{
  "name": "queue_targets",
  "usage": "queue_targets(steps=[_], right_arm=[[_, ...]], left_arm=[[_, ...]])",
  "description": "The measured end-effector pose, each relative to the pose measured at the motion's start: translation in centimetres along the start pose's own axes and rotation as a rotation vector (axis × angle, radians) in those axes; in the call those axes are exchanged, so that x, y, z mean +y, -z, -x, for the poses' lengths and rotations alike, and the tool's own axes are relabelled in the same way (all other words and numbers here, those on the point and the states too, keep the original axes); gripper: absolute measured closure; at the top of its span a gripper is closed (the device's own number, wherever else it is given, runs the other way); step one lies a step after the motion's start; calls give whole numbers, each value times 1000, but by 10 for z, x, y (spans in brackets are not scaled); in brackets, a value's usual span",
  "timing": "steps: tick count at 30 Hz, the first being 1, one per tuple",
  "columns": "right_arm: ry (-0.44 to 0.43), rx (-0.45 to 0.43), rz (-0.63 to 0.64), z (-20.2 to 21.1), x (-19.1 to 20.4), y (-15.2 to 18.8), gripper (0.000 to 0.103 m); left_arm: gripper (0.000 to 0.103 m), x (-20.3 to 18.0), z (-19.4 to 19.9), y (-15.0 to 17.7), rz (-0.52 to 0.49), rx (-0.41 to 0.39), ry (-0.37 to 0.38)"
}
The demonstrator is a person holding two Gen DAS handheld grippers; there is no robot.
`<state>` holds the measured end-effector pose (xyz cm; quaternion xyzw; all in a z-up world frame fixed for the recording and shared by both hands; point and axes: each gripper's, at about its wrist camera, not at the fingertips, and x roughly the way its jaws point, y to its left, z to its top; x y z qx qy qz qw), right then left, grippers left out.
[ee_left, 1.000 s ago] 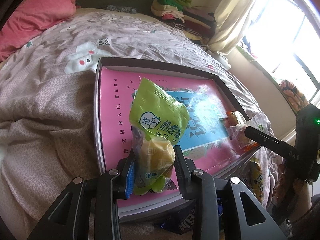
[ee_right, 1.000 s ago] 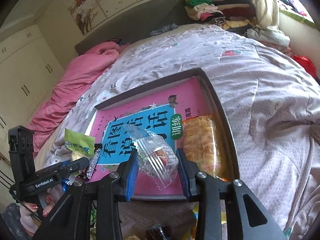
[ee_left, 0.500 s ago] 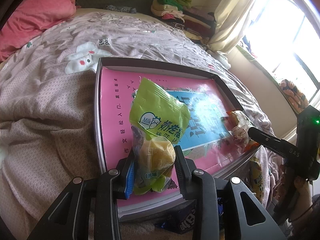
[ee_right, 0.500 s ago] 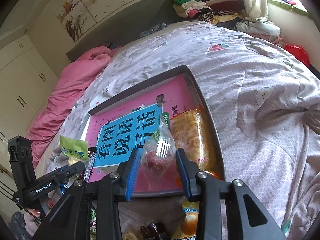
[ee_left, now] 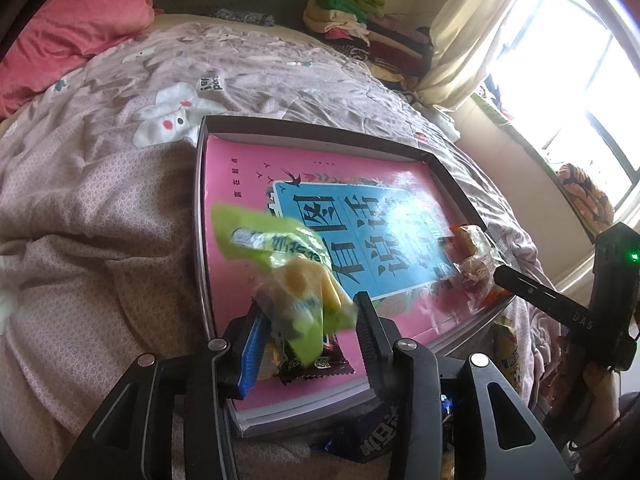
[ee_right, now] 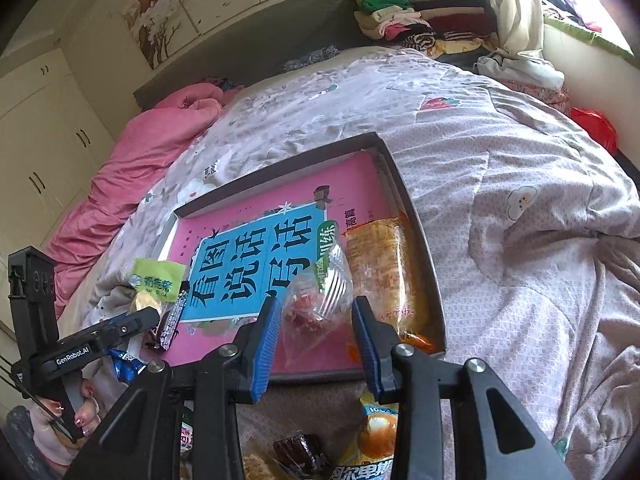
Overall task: Organize snacks
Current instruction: 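Lower and release the green bag in the tray while the right tool releases the clear bag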
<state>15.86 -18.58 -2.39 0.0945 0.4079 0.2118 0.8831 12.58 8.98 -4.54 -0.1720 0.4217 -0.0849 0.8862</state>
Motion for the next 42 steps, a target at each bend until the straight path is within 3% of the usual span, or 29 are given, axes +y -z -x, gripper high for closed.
queue_targets(steps=[5, 7, 24, 27, 42], right_arm=[[4, 2, 0, 1, 0, 0, 65], [5, -1, 1, 3, 0, 0, 65], [19, -33, 19, 16, 3, -3, 65], [20, -38, 20, 18, 3, -3, 65], [19, -47, 29, 24, 6, -2, 65]], left_arm=[[57, 0, 0, 0, 3, 1, 5], [48, 1, 1, -1, 7, 0, 13], [41, -2, 11, 1, -6, -13, 16], [31, 0, 15, 2, -3, -17, 10], [31, 1, 30, 5, -13, -22, 16]])
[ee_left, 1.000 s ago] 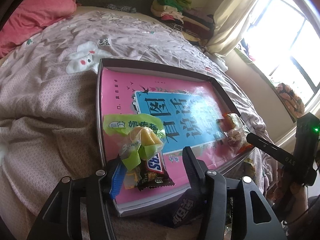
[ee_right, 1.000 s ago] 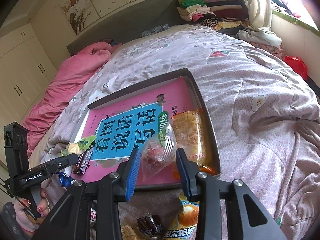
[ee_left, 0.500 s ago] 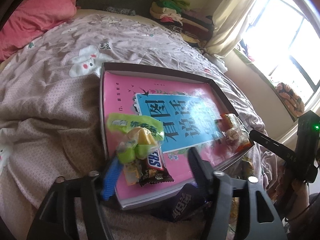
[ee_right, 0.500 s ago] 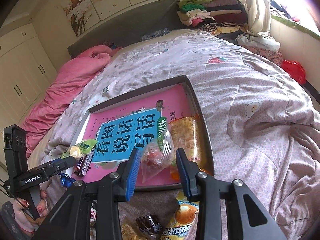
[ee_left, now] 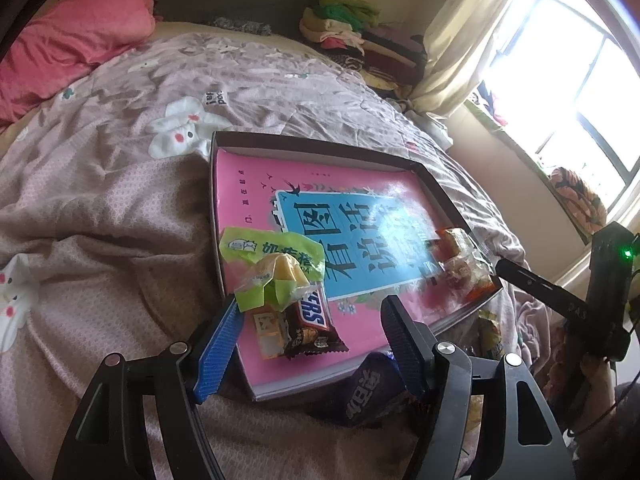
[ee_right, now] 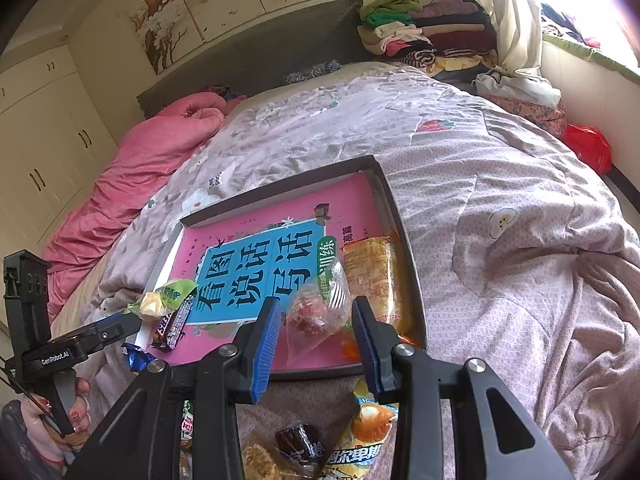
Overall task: Organize snacks
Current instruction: 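Lower and release the green bag in the tray while the right tool releases the clear bag, then withdraw both open tools from the tray back toward the snack pile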
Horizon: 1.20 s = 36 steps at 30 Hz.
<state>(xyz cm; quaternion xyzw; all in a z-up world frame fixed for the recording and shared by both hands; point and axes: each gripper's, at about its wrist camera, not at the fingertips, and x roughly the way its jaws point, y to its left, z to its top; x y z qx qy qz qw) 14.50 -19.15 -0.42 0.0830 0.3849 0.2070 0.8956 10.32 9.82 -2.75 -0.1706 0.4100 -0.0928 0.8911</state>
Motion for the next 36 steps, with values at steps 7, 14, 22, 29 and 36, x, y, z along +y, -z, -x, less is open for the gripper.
queue_targets(steps=[7, 14, 22, 29, 36], right_arm=[[1, -2, 2, 2, 0, -1, 65], [2, -14, 4, 8, 1, -2, 65], [3, -29, 6, 14, 2, -4, 65], [-15, -42, 19, 20, 8, -6, 65], [-29, -64, 70, 30, 19, -7, 59]], left_arm=[[30, -6, 6, 5, -42, 16, -13], [29, -2, 16, 3, -38, -7, -13], [28, -5, 29, 1, -53, -53, -10], [27, -11, 36, 2, -78, -73, -10], [27, -14, 43, 5, -85, -94, -14]])
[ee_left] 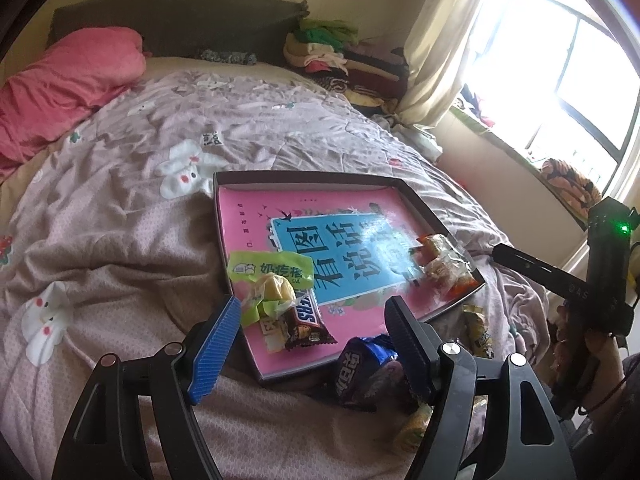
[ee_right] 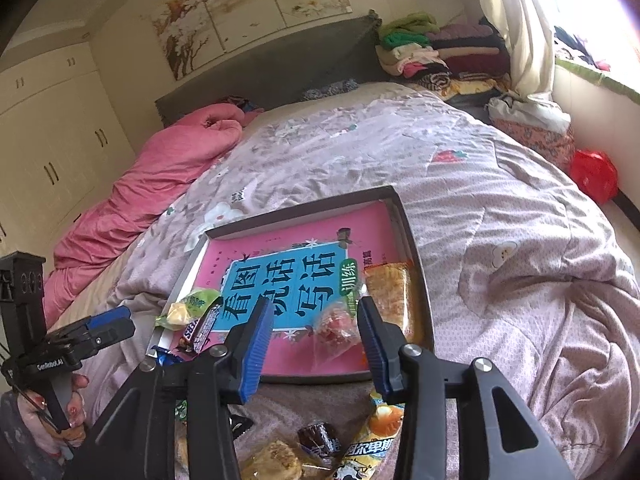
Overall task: Organize snacks
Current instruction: 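Withdraw both open tools from the tray back toward the snack pile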
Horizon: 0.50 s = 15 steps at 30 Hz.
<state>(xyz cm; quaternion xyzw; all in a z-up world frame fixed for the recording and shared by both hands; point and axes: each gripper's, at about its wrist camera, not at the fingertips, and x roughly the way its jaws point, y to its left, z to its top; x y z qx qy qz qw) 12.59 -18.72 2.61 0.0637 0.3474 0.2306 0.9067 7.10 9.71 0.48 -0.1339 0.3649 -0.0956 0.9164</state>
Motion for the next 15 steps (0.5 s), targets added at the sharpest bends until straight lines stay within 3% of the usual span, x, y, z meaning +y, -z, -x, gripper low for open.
queue_targets(steps=[15], right_arm=[[-24, 15, 91, 22, 14, 16, 58]], left_arm=[[27, -19, 23, 14, -25, -33, -3]])
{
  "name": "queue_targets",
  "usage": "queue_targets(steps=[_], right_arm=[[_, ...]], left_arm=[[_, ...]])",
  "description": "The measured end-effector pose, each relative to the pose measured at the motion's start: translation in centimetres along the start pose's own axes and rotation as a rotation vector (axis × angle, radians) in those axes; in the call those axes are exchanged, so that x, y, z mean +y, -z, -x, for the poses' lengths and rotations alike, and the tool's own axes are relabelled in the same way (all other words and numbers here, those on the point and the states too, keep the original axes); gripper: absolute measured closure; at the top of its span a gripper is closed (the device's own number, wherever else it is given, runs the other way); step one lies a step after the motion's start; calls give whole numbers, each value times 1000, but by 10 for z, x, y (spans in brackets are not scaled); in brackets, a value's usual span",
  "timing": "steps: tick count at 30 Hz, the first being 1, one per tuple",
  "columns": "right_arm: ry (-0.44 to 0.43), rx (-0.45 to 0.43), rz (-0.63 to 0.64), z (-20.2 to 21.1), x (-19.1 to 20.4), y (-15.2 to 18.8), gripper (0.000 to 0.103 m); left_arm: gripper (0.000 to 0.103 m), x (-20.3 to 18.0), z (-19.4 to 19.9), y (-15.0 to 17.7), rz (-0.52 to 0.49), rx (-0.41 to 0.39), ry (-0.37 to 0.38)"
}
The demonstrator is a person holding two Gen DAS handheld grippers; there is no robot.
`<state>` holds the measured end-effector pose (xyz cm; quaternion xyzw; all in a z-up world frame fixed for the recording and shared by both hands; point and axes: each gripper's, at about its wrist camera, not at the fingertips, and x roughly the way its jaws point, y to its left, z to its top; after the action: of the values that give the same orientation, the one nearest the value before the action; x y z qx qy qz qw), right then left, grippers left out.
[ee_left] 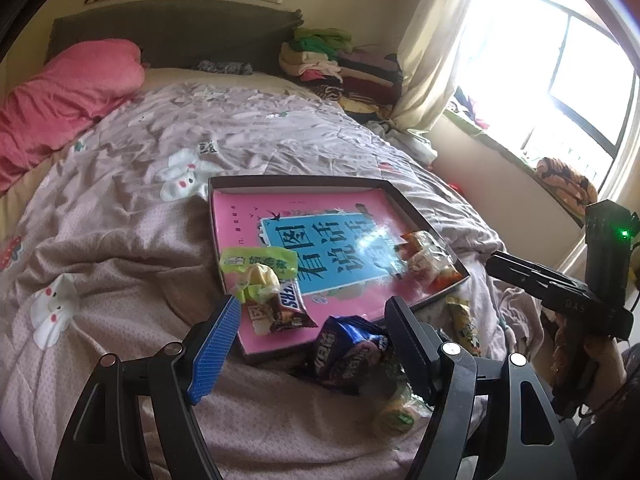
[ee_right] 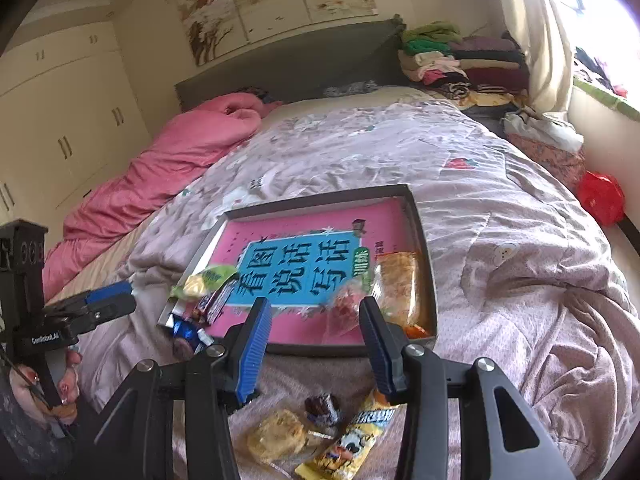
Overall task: Organize snacks
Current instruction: 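Withdraw both open tools from the tray back toward the snack pile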
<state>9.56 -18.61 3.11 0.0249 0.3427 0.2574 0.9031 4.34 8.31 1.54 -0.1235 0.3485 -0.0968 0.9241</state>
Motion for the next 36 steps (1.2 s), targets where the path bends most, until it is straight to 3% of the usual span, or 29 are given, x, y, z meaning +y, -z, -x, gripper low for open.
queue_targets(steps=[17, 36], right_arm=[[-34, 56, 74, 11, 18, 24, 55], [-92, 204, 73, 1, 34, 62, 54]], left_arm=[[27, -28, 10, 10, -76, -13, 12], [27, -49, 9, 36, -165, 73, -5]])
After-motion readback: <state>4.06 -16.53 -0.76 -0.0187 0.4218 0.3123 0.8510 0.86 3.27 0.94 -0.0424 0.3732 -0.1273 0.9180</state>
